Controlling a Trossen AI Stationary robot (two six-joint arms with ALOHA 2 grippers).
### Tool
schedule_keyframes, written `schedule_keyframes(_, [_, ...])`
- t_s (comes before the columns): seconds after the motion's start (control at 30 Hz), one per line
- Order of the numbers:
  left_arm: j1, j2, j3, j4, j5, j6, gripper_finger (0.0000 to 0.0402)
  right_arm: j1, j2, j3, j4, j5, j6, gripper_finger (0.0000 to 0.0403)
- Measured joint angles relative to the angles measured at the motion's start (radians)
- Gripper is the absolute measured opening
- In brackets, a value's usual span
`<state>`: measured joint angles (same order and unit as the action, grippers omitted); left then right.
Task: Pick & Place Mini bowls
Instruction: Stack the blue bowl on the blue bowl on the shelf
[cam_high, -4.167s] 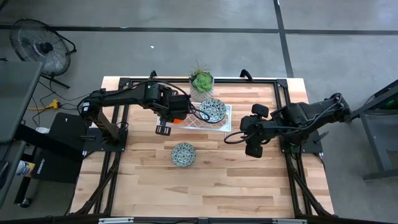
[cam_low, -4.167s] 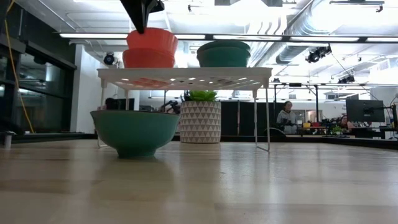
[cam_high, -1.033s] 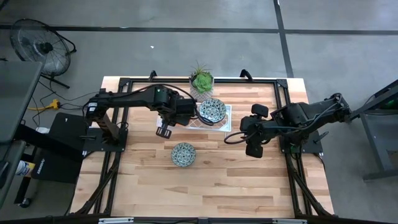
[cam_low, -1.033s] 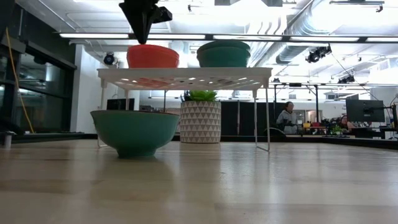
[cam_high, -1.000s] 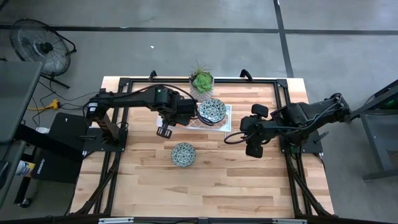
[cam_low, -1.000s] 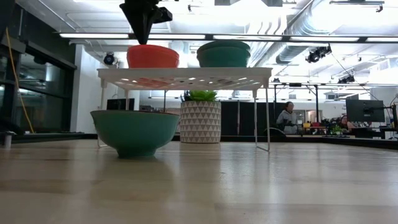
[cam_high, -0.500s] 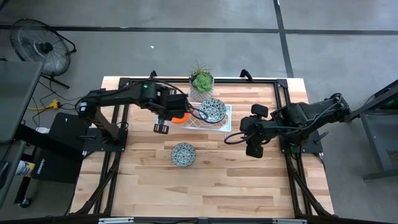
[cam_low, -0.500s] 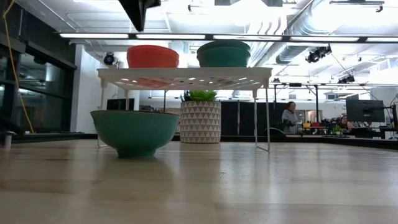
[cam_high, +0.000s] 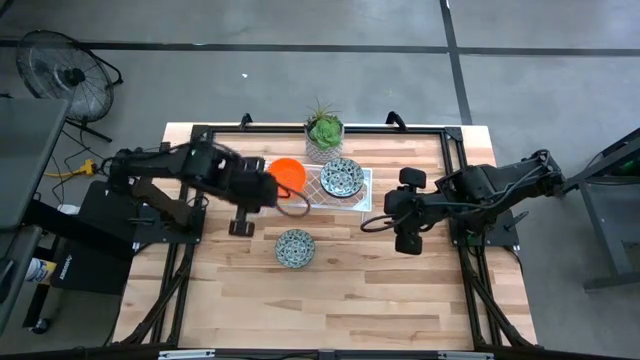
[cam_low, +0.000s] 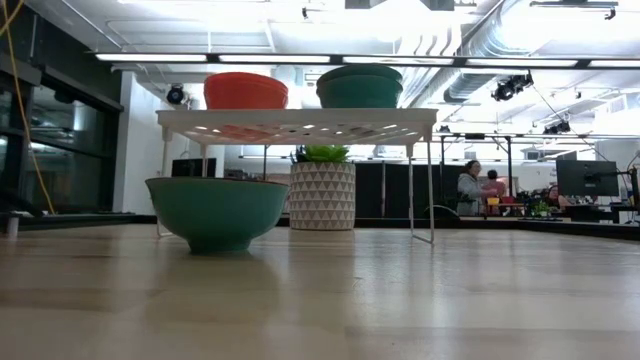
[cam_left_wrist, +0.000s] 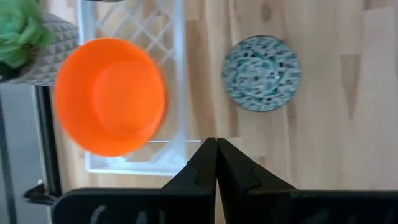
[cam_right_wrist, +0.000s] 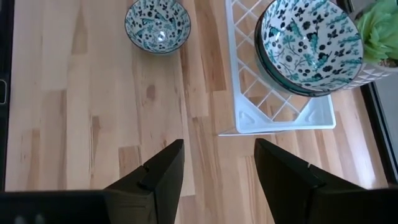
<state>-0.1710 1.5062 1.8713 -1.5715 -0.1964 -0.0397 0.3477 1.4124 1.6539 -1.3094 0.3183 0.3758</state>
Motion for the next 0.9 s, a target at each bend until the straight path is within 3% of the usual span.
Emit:
schedule_keyframes(0.17, [-0.122,-0.022,-0.001,0.006,-0.121,-0.109,0.0,0.0,0.0,0.0,0.014,-0.054,-0.029,0.0184])
schedule_keyframes(0.47, [-0.405,-0.174,0.0,0.09,-0.553,-0.329,0.0,0.007,0.0,0.0,0.021,-0.108,-0.037,0.0184])
schedule_keyframes(0.67, [-0.64,-0.183,-0.008,0.075,-0.743,-0.424,0.0,0.081,0.001,0.0,0.065,-0.135,-0.081,0.0184])
schedule_keyframes(0.77, [-0.73,-0.184,-0.087,0.084,-0.856,-0.545,0.0,0.127,0.002,0.0,0.085,-0.123,-0.111,0.0184])
schedule_keyframes(0.9, [-0.823,-0.207,-0.294,0.082,-0.931,-0.839,0.0,0.166,0.002,0.0,0.134,-0.089,-0.097,0.0184])
